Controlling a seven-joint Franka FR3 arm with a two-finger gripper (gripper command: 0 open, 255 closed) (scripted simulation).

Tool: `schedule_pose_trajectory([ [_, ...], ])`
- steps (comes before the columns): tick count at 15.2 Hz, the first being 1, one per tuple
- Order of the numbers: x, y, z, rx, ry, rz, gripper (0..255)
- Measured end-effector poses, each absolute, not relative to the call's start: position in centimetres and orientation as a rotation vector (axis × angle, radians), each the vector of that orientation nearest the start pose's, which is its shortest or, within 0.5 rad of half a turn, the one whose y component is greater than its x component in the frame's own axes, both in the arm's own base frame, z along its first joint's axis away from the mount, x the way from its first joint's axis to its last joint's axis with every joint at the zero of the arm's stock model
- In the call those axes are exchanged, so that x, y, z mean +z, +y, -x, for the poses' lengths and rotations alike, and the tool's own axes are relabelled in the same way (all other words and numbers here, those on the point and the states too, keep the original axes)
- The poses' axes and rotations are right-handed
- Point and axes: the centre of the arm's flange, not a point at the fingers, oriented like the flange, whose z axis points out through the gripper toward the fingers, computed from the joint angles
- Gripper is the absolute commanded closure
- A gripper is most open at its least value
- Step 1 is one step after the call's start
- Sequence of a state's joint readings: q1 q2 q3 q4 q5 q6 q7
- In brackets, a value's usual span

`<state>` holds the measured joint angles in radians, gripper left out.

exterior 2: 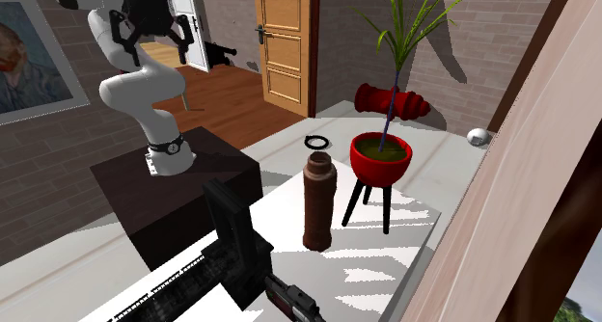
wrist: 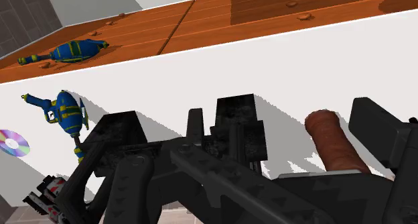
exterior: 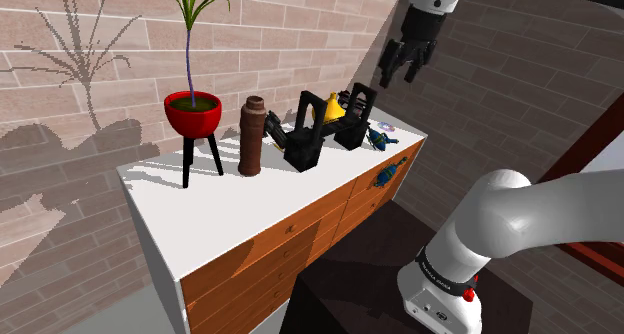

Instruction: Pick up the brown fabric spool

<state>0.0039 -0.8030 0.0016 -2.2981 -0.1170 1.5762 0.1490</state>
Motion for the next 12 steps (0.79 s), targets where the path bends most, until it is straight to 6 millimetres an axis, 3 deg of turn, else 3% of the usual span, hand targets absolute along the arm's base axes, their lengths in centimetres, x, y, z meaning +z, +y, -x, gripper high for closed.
schedule_pose_trajectory([
  [3, 61.9, -0.7, -31.7, -0.141, 0.231, 3.231, 0],
  [12, 57.7, 0.6, -42.0, -0.107, 0.167, 3.158, 0],
])
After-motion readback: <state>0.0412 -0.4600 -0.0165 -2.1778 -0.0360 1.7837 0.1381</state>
